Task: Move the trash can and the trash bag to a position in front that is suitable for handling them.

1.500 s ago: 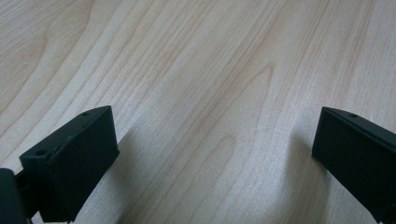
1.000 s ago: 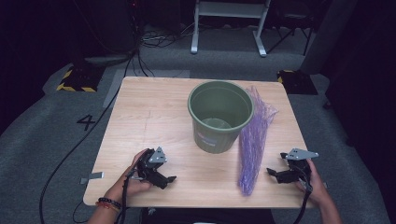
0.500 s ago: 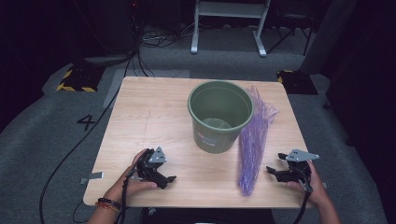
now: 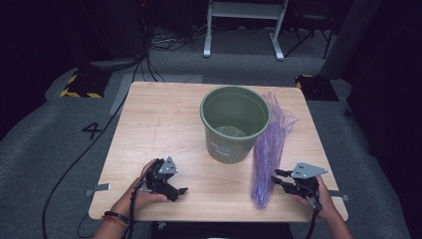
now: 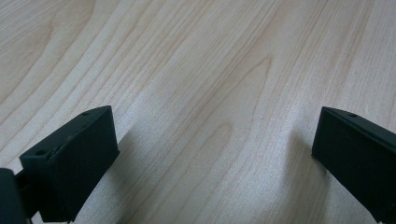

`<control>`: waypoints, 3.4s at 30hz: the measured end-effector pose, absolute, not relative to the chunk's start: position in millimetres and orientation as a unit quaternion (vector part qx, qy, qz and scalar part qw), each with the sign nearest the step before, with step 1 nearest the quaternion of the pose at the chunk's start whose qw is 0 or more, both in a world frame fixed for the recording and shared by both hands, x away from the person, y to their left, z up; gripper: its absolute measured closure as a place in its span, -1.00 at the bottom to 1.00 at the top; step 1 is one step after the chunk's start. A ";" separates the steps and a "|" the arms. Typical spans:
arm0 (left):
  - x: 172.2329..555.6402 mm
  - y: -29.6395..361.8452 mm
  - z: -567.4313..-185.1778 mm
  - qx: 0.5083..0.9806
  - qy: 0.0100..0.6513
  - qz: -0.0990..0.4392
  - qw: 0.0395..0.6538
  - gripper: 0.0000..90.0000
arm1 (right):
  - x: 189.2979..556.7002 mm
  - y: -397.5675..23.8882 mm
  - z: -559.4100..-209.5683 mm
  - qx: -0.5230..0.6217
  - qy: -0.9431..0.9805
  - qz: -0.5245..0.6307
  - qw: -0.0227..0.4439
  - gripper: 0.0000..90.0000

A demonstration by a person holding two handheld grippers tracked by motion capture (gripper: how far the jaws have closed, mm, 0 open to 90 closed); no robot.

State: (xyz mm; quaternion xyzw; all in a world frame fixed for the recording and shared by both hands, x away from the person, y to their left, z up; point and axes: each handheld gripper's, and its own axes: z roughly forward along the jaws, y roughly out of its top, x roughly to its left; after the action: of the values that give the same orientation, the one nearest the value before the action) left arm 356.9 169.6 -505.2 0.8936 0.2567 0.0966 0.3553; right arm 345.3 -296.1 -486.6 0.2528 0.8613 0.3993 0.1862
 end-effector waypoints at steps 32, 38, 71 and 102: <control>354.8 161.9 -504.9 0.886 0.285 0.108 0.351 -1.00 | 344.0 -232.2 -500.2 0.242 0.875 0.393 0.148 0.26; 352.4 154.9 -504.1 0.886 0.287 0.109 0.349 -0.96 | 342.2 -223.8 -500.6 0.233 0.877 0.394 0.145 0.10; 331.0 50.1 -484.4 0.900 0.174 0.085 0.391 -0.58 | 345.6 -211.7 -502.3 0.250 0.873 0.394 0.144 -0.18; 334.1 31.3 -496.2 0.916 0.125 0.048 0.379 0.56 | 345.8 -223.2 -501.6 0.260 0.868 0.394 0.154 -0.28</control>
State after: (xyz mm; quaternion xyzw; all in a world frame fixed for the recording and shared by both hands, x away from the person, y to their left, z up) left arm 334.1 31.3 -496.2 0.9156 0.1247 0.0480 0.3792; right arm 345.8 -223.2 -501.6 0.2596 0.8680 0.3944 0.1540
